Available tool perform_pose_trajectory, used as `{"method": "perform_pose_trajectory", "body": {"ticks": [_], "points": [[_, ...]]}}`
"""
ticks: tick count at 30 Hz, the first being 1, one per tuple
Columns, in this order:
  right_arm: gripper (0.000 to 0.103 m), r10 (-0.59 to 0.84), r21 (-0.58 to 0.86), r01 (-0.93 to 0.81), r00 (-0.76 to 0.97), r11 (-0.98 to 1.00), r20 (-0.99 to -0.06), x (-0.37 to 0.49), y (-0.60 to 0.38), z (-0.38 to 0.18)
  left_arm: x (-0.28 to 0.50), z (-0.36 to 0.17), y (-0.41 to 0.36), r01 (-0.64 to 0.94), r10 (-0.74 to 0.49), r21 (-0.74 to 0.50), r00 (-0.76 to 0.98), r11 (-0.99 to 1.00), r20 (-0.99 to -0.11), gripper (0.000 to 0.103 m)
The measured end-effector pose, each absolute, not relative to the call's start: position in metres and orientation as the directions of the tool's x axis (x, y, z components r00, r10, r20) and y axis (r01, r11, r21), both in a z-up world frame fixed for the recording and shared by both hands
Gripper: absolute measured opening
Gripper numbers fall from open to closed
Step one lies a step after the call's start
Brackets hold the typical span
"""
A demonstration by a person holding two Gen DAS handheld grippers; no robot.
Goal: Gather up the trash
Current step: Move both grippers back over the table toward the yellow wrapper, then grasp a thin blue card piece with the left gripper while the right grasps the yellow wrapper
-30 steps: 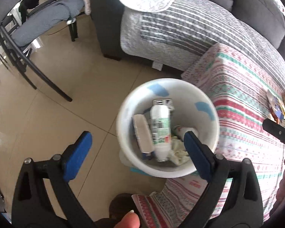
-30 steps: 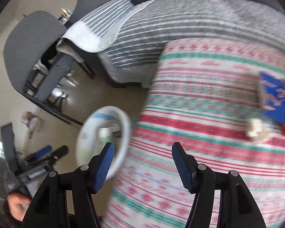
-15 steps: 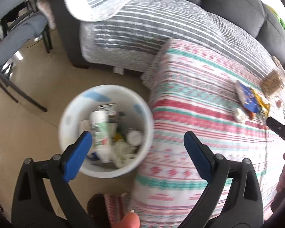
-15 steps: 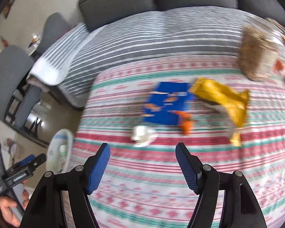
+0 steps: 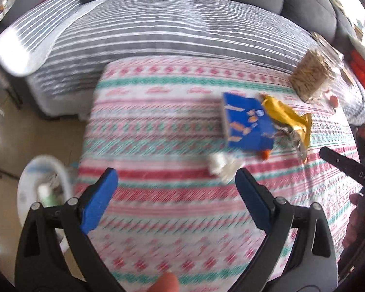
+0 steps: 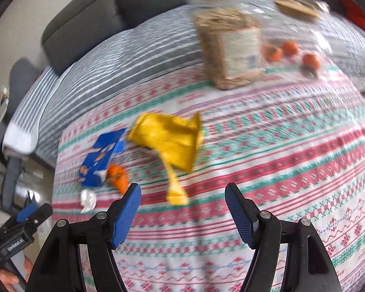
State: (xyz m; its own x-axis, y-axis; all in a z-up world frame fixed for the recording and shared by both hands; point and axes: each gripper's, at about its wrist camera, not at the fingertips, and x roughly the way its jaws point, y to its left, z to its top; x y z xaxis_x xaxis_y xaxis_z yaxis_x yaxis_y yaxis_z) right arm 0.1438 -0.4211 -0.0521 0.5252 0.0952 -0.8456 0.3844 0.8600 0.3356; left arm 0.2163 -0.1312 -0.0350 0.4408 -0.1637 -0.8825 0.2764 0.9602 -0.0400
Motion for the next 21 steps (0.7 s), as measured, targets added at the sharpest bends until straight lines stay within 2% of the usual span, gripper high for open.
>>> {"method": "perform_pose_trajectory", "body": {"ticks": [4,13,17,19,21], "points": [[0.073,0.121,0.404,0.45,0.535,0.797,-0.836,0.144,-0.446,-0.065,0.23,-0.048,-0.157,0.287,-0.197,-0.078,0.413,0.955,-0.889,0.097],[0.073,0.11,0.437,0.469,0.575,0.768,-0.81,0.156,-0.469,-0.086,0.254,-0.067,-0.185,0.279,-0.302,-0.2,0.397,0.939,-0.867,0.096],[0.072,0.125,0.453,0.418,0.611,0.788,-0.781,0.169,-0.468,-0.085,0.256,-0.077,-0.199,0.314,-0.328,-0.216,0.37,0.925,-0.869,0.089],[0.07,0.123,0.442,0.398,0.616,0.803,-0.778,0.171,-0.463,-0.085,0.255,-0.08,-0.205,0.332,-0.335,-0.215,0.365,0.918,-0.869,0.086],[0.061,0.118,0.423,0.375,0.618,0.825,-0.778,0.174,-0.458,-0.086,0.253,-0.082,-0.212,0.356,-0.338,-0.207,0.358,0.911,-0.87,0.083]]}}
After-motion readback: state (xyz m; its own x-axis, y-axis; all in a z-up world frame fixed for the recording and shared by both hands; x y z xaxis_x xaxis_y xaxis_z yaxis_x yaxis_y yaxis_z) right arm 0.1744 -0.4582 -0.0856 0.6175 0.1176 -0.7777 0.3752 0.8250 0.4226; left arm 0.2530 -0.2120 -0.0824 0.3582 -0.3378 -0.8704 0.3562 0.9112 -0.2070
